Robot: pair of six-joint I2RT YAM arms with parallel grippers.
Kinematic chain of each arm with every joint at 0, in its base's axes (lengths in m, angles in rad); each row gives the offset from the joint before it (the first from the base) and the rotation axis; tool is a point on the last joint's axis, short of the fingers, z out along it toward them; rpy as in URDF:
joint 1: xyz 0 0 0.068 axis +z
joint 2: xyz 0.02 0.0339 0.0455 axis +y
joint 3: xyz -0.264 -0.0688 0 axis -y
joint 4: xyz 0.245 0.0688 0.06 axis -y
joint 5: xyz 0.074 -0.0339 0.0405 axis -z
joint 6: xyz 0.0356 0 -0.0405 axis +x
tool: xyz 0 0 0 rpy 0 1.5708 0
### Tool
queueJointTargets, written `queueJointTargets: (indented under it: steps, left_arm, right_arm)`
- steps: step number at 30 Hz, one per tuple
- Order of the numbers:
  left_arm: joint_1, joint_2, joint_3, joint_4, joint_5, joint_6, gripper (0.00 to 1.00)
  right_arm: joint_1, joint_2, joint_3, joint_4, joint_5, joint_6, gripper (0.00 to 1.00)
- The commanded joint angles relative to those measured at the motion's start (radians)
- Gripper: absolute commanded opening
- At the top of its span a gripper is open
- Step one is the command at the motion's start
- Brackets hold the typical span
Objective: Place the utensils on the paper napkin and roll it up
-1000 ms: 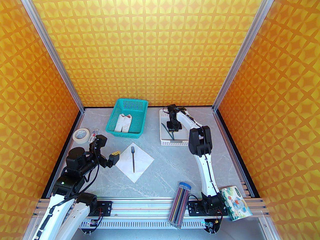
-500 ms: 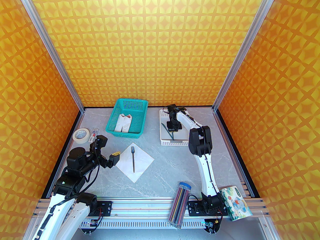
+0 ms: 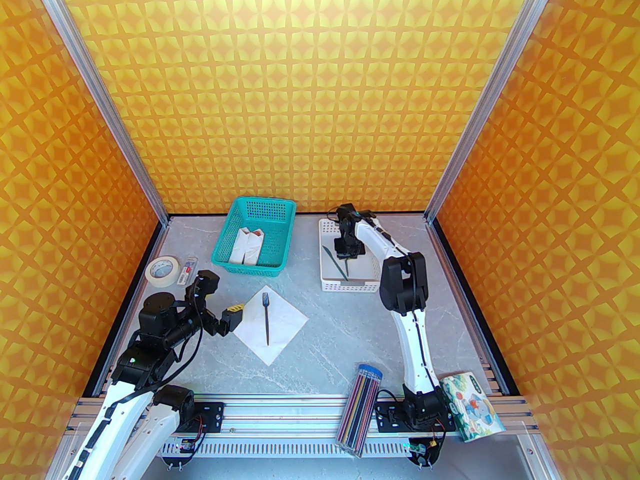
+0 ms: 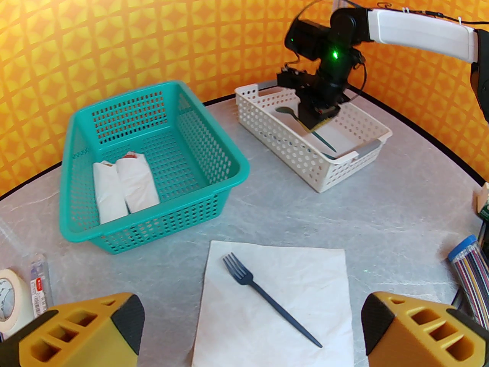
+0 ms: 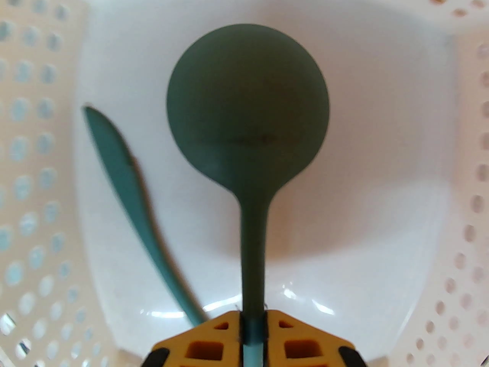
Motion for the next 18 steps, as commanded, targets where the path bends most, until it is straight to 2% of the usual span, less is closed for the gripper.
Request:
queueJointTargets:
  steps: [1, 12, 18]
  left_arm:
    - [-0.002, -0.013, -0.017, 0.033, 0.067, -0.005, 0.99]
    - [-0.004, -0.104, -0.087, 0.094, 0.086, 0.017, 0.99]
    - [-0.005, -0.108, -0.083, 0.075, 0.086, 0.041, 0.99]
  right_arm:
    - [-0.003, -0.093, -0.018, 0.008, 0.022, -0.007, 0.14]
    - [0.004, -0.298, -0.136, 0.07, -0.084, 0.036, 0.13]
    - [0.059, -0.441, -0.247, 0.109, -0.115, 0.07, 0.13]
